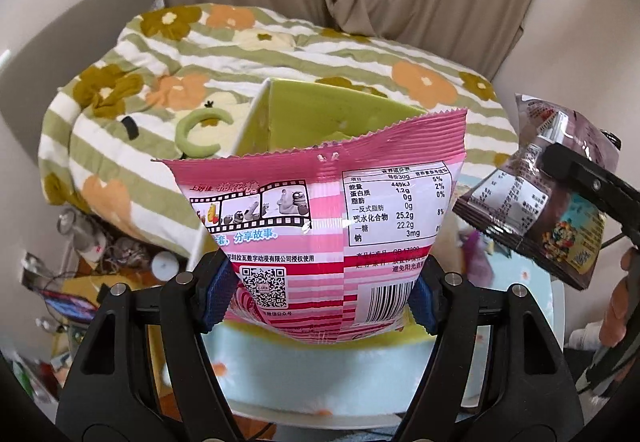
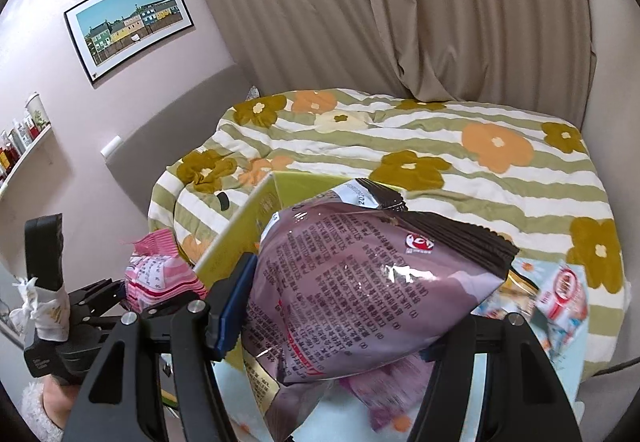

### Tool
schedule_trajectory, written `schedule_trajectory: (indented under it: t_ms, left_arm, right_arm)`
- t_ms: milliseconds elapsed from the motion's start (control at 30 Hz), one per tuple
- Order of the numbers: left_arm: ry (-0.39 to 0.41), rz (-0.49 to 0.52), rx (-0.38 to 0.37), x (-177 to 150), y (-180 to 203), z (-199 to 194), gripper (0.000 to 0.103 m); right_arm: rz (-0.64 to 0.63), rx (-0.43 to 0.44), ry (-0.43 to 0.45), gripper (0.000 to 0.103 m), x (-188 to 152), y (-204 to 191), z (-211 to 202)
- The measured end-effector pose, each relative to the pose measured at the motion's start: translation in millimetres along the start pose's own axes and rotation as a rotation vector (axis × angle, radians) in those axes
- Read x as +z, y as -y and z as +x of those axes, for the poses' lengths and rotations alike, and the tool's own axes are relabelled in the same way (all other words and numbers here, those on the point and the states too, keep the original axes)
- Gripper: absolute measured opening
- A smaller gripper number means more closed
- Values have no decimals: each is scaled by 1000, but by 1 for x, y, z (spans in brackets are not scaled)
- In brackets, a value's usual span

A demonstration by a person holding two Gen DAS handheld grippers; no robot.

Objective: Organize snacks
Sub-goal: 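Carry both bags over the box and open the left tool to drop the pink striped bag, then lower the purple-brown bag into the box and open the right tool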

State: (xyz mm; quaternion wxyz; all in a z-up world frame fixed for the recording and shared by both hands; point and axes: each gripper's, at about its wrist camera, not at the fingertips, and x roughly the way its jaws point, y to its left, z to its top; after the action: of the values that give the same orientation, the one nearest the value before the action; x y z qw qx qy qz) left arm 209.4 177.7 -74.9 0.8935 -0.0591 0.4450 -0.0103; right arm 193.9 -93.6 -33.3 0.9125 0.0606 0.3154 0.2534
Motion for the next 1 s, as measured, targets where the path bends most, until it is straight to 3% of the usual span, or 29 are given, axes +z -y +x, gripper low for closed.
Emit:
schedule_trajectory:
  t_ms: [267,400,667,1000]
  left_arm:
    - [-111,15,-61,34,-30,68,73]
    - [-139,54,-72,33,-30,90,95]
    - [-167,53,-71,12,-27,96,96]
    - [-148,13,-31,11,-25,80,96]
  right_arm:
    - [52,-62,-38,61,12,-18,50]
    - [79,-90,-54,61,14,-17,64]
    - [79,-111,-84,61,17,-14,77]
    - [43,-34,-76,61,42,-16,87]
